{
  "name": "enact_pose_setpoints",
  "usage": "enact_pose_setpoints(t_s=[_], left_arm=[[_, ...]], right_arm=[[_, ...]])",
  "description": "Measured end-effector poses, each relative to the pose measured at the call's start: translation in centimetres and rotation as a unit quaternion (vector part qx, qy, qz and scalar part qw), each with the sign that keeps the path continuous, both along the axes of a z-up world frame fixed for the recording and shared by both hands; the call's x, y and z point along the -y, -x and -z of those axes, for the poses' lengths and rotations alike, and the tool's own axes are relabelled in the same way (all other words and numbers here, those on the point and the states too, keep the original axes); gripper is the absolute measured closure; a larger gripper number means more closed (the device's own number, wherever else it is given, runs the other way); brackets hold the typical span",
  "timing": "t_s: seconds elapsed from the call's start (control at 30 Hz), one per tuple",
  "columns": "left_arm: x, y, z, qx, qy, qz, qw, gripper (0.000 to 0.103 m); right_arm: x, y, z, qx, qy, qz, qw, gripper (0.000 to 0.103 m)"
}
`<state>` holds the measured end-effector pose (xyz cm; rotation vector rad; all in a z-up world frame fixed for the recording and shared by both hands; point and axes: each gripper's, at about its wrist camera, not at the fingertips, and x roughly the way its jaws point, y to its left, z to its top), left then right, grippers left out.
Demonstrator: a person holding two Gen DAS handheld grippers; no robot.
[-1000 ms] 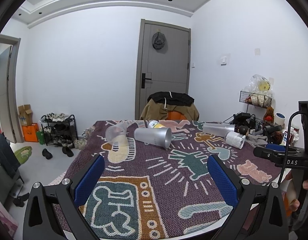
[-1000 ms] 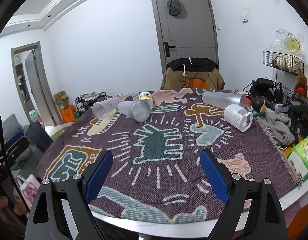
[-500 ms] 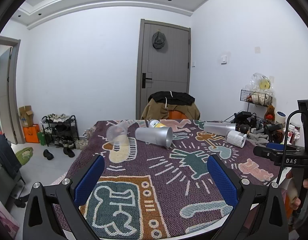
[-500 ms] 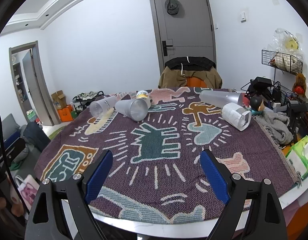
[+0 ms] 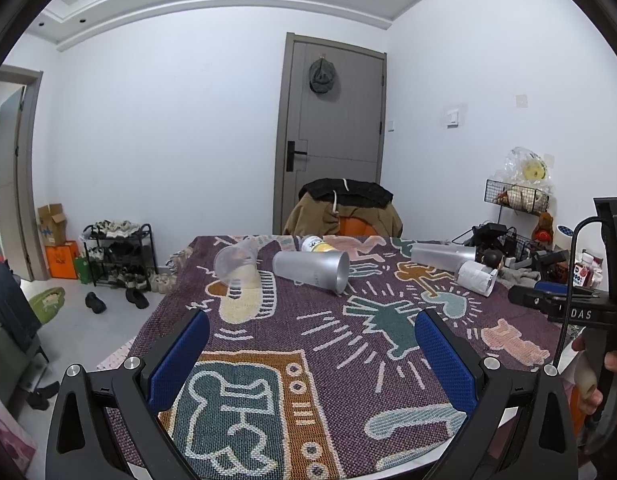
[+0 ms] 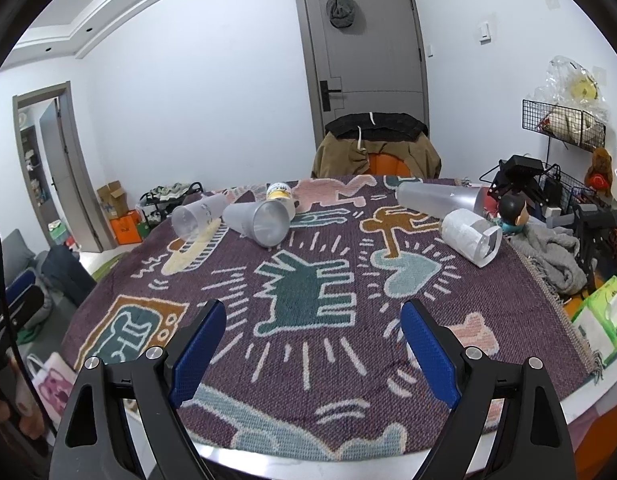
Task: Flip cup upside down
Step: 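Move the right tool toward the frosted cup lying on its side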
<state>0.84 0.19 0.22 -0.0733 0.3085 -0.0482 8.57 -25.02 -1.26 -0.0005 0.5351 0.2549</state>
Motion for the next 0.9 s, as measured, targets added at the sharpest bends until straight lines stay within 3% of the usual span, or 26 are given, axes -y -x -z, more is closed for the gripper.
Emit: enact_pose_setpoints(t_s=[0.33, 0.57, 0.9], left_arm=[[-0.4, -2.3, -0.9, -0.004, 0.013, -0.003, 0.9999, 0.000], [-0.6, -4.4, -1.8, -0.008, 0.022, -0.006, 0.9997, 0.000], [-0.4, -7.8, -2.6, -0.022, 0.039, -0.011, 0.9989, 0.000]], right_arm=[[-1.6, -3.9, -2.4, 0.027, 0.033, 0.004, 0.999, 0.014], [-3.7, -8.4, -4.4, 0.024, 0.119, -0.044, 0.992, 0.014], [-1.9, -14.7, -6.7, 0.010, 0.166, -0.059, 0.984, 0.014]])
